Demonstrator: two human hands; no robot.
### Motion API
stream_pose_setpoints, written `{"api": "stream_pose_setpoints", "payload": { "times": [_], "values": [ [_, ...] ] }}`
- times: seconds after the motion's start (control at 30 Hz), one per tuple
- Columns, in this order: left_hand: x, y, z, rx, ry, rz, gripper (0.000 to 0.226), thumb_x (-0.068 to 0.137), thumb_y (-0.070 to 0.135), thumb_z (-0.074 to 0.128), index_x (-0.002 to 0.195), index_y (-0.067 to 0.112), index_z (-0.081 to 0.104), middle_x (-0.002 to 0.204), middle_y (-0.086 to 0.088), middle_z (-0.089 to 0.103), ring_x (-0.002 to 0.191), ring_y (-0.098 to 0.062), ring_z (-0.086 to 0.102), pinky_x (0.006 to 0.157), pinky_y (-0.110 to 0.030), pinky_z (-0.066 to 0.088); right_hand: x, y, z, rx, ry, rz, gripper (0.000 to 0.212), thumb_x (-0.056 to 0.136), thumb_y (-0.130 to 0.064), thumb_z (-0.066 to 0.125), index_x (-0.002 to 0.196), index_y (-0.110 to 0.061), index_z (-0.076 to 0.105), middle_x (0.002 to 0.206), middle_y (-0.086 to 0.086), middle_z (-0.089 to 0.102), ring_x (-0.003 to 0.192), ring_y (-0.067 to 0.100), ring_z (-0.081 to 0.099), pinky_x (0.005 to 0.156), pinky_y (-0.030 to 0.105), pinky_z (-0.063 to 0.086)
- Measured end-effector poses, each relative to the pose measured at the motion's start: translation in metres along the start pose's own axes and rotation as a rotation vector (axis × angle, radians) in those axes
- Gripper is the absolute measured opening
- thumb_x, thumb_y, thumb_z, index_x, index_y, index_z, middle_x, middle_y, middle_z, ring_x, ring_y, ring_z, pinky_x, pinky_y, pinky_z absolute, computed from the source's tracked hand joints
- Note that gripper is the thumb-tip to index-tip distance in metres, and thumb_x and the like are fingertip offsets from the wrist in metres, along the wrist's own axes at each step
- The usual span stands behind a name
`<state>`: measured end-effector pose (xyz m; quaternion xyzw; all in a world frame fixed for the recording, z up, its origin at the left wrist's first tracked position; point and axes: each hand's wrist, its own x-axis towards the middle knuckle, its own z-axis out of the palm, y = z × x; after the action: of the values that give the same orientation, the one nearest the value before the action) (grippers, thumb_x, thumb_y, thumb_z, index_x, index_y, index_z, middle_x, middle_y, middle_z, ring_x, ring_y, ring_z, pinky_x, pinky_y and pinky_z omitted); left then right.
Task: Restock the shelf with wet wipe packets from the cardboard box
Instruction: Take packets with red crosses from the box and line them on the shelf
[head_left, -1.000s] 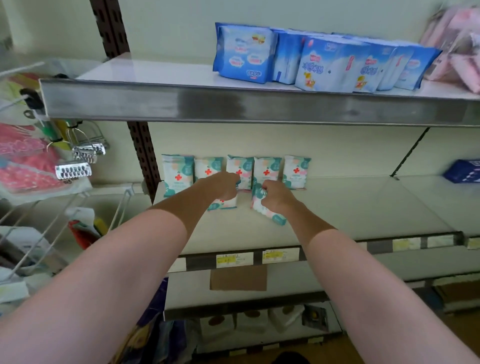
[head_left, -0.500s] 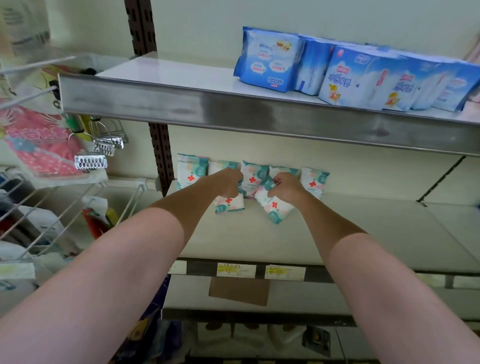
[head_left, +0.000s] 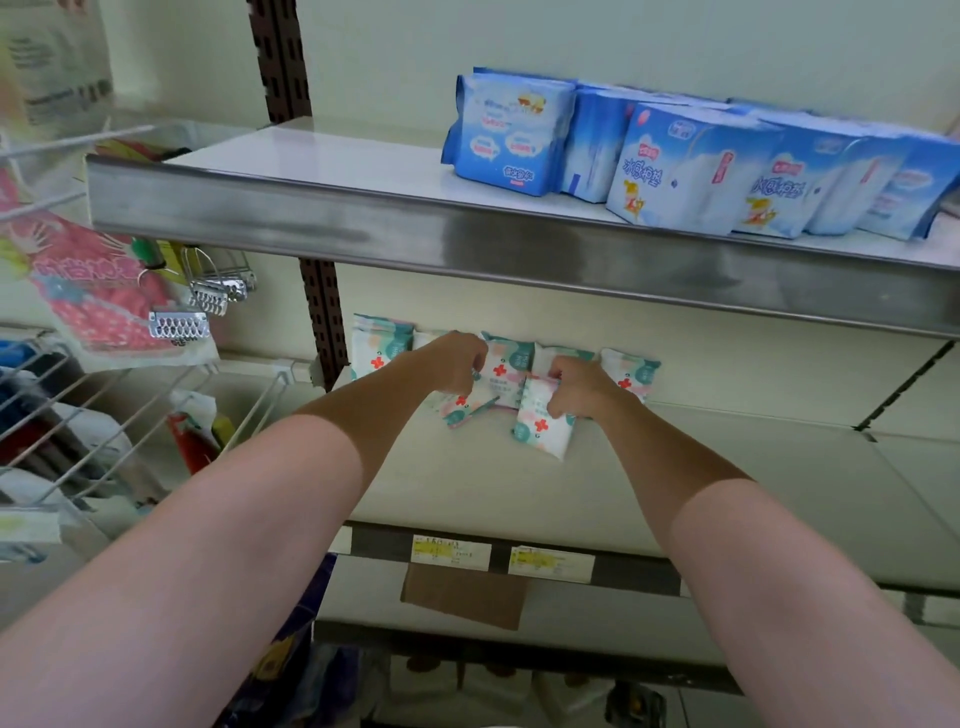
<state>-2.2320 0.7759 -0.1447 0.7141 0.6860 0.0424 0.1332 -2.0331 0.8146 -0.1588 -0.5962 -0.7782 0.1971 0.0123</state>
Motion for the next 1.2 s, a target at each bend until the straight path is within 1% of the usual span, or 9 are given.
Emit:
{"api": "stream_pose_setpoints", "payload": {
  "times": [0.07,0.2,0.3,0.47,0.6,0.73,0.83,1.03,1.2],
  "values": [
    [-0.002,-0.001,0.002,0.052,-0.046,-0.008,0.031,0.082,0.001,0.069,0.111,0.011,0.063,0.108,-0.004,0.059,0.097,-0.022,0.058,0.082,-0.026,0.05,0.0,-0.003,0.0,-0.046,-0.027,-0.004,0.045,0.085,-0.007,0.069,0.125,-0.015,0.051,0.112,0.009,0.06,0.098,0.025,0.06,0.088,0.039,0.054],
    [-0.008,-0.003,0.01,0.153,-0.116,-0.051,0.033,0.084,0.007,0.064,0.116,0.007,0.056,0.082,0.004,0.051,0.081,-0.02,0.053,0.087,-0.036,0.054,-0.003,-0.006,0.006,-0.126,-0.09,-0.048,0.052,0.088,-0.017,0.068,0.135,-0.014,0.047,0.118,0.01,0.058,0.1,0.026,0.06,0.088,0.041,0.057],
    [-0.012,-0.005,0.014,0.14,-0.114,-0.071,0.04,0.086,0.006,0.06,0.125,0.009,0.052,0.106,-0.002,0.058,0.089,-0.02,0.052,0.087,-0.033,0.051,-0.002,-0.005,0.009,-0.149,-0.072,-0.078,0.056,0.089,-0.014,0.068,0.14,-0.013,0.045,0.122,0.011,0.059,0.102,0.027,0.061,0.087,0.038,0.056],
    [-0.015,-0.003,0.007,0.07,-0.044,-0.121,0.034,0.084,0.015,0.066,0.117,0.011,0.056,0.094,0.0,0.057,0.087,-0.02,0.059,0.078,-0.03,0.053,0.001,-0.002,0.004,0.0,0.007,-0.062,0.041,0.091,-0.013,0.066,0.129,-0.014,0.051,0.118,0.01,0.06,0.098,0.025,0.061,0.088,0.042,0.057],
    [-0.017,-0.004,0.008,0.049,0.014,-0.156,0.04,0.082,0.024,0.071,0.116,0.019,0.051,0.087,0.001,0.056,0.076,-0.016,0.059,0.062,-0.027,0.05,0.0,0.001,0.012,0.005,-0.006,-0.058,0.045,0.09,-0.016,0.069,0.13,-0.014,0.049,0.121,0.01,0.058,0.1,0.025,0.059,0.088,0.041,0.056],
    [-0.018,-0.009,0.016,-0.107,-0.009,-0.15,0.076,0.08,0.009,0.073,0.141,0.03,0.032,0.105,-0.004,0.058,0.082,-0.02,0.061,0.064,-0.032,0.059,0.0,0.001,0.019,-0.018,0.003,-0.074,0.04,0.09,-0.014,0.067,0.127,-0.014,0.051,0.121,0.01,0.06,0.096,0.023,0.056,0.08,0.033,0.05],
    [-0.018,-0.012,0.018,-0.125,-0.011,-0.136,0.083,0.08,0.008,0.074,0.147,0.028,0.03,0.127,-0.01,0.057,0.093,-0.024,0.061,0.07,-0.032,0.059,0.001,-0.003,0.019,-0.004,0.049,-0.109,0.047,0.09,-0.012,0.068,0.133,-0.015,0.049,0.123,0.01,0.06,0.099,0.023,0.056,0.077,0.031,0.047],
    [-0.018,-0.028,0.012,-0.241,0.092,-0.207,0.058,0.081,0.005,0.067,0.135,0.016,0.048,0.121,-0.01,0.057,0.09,-0.022,0.055,0.063,-0.024,0.048,0.005,-0.021,0.022,0.017,0.054,-0.201,0.057,0.092,-0.007,0.063,0.144,-0.018,0.044,0.132,0.008,0.057,0.114,0.026,0.057,0.086,0.031,0.048],
    [-0.014,-0.044,0.001,-0.43,0.168,-0.303,0.034,0.072,-0.005,0.076,0.096,0.013,0.059,0.098,-0.009,0.06,0.068,-0.013,0.051,0.052,-0.021,0.04,0.013,-0.039,0.025,0.039,0.104,-0.264,0.048,0.087,0.0,0.063,0.13,-0.019,0.054,0.124,0.008,0.06,0.107,0.026,0.059,0.084,0.035,0.05]
  ]
}}
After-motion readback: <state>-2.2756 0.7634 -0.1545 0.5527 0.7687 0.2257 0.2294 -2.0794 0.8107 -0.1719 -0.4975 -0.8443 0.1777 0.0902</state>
